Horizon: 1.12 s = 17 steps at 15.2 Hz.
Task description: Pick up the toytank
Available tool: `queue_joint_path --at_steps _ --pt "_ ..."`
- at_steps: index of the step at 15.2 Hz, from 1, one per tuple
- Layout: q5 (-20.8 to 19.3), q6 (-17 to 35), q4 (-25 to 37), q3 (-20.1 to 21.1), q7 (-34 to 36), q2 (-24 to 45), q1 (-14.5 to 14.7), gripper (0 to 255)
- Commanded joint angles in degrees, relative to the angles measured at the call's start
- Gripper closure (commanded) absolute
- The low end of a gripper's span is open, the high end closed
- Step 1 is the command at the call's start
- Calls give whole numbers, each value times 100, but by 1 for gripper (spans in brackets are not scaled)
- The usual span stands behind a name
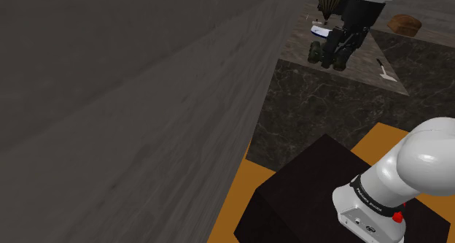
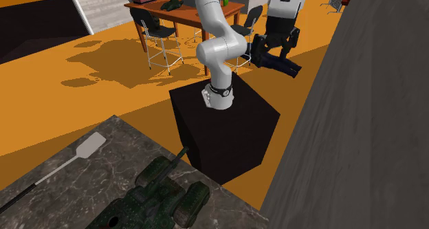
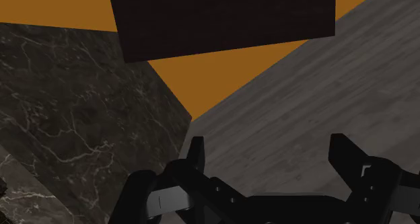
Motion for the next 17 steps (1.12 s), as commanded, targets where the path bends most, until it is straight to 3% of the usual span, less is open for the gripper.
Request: queue_joint_path --at_steps 1,17 --pt "0 0 0 0 0 0 0 0" --pt "-810 1414 1179 -1028 -313 2291 -892 0"
